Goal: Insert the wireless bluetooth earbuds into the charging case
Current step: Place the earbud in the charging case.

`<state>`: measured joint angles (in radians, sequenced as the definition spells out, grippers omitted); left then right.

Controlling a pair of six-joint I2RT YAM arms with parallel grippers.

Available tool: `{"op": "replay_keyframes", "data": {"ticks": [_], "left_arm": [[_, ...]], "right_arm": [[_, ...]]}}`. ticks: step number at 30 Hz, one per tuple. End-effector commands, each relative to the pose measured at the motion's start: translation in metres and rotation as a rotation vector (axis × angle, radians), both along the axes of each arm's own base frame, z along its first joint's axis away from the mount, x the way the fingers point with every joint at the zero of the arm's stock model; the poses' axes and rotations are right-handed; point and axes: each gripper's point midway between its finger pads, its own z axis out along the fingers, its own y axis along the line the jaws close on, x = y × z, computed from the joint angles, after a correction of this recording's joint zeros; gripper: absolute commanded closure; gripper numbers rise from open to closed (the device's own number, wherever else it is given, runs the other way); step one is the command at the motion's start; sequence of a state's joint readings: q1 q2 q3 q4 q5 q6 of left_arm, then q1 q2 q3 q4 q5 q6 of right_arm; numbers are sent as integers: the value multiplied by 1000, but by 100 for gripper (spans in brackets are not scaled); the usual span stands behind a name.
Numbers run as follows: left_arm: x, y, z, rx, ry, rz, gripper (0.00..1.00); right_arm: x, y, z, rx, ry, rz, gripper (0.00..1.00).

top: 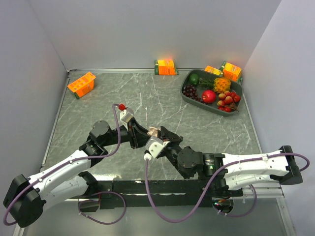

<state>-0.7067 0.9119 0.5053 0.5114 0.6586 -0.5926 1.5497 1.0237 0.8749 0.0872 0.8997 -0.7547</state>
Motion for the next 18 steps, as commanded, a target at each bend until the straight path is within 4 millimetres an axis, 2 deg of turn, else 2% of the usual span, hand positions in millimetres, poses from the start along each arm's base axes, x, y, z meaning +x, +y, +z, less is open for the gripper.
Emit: {"op": "replay_keyframes", "data": {"ticks": [1,18], "left_arm": [[-2,0,29,-57,-49,-24,99],[-1,2,36,-69,-59,-17,99]], "right_arm": [[0,0,7,22,-19,-14,100],[-4,6,-9,-20,26,7,100]]}}
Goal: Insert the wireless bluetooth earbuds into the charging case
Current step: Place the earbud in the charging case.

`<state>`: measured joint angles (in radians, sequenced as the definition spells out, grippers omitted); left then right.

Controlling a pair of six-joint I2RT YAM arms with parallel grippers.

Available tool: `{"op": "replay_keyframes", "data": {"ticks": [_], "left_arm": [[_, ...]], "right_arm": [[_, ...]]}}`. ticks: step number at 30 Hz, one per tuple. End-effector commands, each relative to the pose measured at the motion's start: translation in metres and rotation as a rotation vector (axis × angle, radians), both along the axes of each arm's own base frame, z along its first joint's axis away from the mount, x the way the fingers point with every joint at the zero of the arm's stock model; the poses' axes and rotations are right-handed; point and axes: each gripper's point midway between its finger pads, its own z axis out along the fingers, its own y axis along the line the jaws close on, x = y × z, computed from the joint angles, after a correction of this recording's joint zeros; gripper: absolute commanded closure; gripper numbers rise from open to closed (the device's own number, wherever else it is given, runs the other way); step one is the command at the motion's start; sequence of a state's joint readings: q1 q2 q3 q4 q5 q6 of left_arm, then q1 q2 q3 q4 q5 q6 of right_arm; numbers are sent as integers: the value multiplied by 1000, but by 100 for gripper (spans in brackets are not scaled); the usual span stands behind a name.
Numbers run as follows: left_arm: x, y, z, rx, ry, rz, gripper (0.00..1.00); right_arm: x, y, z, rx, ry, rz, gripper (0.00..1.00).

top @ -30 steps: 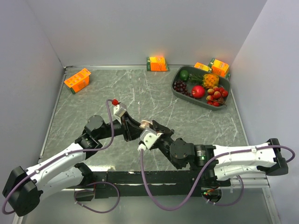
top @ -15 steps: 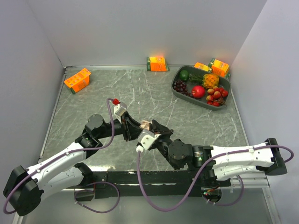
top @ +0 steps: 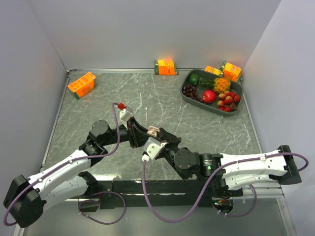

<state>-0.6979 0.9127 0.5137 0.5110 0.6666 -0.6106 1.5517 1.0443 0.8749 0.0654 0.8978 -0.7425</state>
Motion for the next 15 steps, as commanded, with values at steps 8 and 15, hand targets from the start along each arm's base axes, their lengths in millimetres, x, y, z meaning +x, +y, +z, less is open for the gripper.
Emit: {"op": "replay_keyframes", "data": {"ticks": [8,15], "left_arm": [[-2,2,35,-67,-74,-12,99],[-3,2,35,-68,-74,-13,99]], "right_arm": [[-4,3,-3,2,27,8,100],[-5,5,-6,-4,37,16,100]]}}
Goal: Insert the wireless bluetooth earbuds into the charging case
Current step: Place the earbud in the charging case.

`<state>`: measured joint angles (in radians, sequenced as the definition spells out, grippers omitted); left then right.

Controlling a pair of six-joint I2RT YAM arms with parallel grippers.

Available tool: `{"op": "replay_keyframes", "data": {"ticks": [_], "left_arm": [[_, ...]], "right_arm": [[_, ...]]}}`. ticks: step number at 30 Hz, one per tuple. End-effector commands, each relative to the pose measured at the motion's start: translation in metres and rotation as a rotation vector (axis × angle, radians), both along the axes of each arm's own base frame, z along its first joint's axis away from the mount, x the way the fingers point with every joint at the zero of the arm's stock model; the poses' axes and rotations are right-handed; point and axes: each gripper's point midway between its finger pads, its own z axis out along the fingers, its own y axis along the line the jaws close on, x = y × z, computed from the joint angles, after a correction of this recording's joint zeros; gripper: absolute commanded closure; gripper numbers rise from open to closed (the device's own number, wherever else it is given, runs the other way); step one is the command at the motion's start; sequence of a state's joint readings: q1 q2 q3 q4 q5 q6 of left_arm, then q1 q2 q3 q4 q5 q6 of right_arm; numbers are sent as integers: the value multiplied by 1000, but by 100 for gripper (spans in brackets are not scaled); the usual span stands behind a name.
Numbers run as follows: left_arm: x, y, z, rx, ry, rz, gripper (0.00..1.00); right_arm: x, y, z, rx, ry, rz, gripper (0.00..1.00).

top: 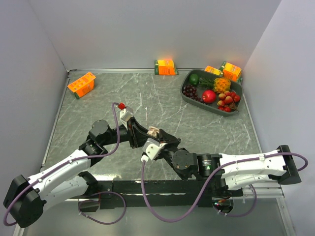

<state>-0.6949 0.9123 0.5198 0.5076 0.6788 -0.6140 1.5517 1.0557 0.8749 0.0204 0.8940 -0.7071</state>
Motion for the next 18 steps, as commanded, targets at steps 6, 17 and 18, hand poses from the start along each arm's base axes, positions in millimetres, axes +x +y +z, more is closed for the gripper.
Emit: {"op": "replay_keyframes", "data": {"ticks": [6,17,18], "left_arm": [[-1,1,32,-65,-72,-3,99],[-1,3,32,-75,-76,2,99],[-1,3,33,-76,-77,4,99]], "right_arm": [[-9,7,4,19,35,48,100],[-19,15,7,69,105,91,100],[-19,16,7,74,108,92,100]]}}
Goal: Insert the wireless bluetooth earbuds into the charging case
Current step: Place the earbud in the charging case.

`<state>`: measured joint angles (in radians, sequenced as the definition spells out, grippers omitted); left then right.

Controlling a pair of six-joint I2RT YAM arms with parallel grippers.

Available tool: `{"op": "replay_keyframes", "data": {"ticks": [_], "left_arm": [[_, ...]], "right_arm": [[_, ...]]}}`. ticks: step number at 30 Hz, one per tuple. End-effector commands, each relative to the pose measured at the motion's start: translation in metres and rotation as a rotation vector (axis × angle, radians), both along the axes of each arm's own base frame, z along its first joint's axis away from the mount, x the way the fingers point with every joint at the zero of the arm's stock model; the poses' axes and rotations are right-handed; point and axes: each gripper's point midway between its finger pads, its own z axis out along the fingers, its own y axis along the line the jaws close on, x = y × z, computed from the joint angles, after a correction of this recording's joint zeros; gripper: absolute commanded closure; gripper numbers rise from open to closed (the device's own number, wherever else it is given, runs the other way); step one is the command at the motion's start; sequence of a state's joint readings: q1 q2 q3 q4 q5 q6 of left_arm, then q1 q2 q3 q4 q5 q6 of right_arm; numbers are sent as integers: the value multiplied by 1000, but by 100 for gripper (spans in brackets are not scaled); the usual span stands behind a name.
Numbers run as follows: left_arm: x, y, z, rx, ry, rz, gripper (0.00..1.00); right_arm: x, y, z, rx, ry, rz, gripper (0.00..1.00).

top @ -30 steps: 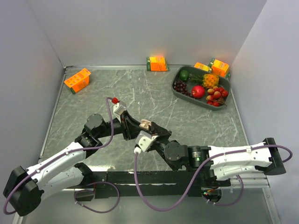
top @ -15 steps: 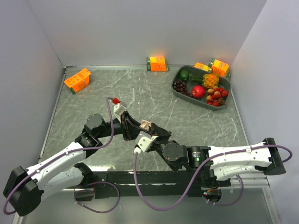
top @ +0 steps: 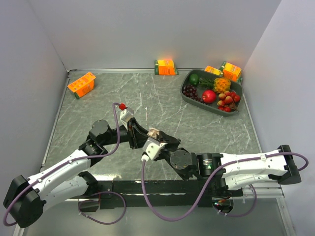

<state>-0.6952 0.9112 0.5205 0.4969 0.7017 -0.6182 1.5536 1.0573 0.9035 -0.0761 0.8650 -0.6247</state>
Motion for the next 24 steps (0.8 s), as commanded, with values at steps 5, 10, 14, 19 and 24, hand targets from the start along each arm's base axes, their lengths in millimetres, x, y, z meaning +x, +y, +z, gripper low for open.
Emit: {"op": "replay_keyframes", "data": {"ticks": [5,10,14,19,24], "left_arm": [[2,4,35,-84,-92,31,99],[2,4,32,-83,-90,29,99],[2,5,32,-84,-89,32,99],[1,4,30,-80,-86,26,99],[2,4,29,-74,-86,30,99]], "right_arm": [[-15,15,22,121,62,67,100],[-14,17,28,139,57,67,100],[-14,18,31,142,52,67,100],[-14,20,36,153,50,72,100],[-17,23,39,150,52,88,100]]}}
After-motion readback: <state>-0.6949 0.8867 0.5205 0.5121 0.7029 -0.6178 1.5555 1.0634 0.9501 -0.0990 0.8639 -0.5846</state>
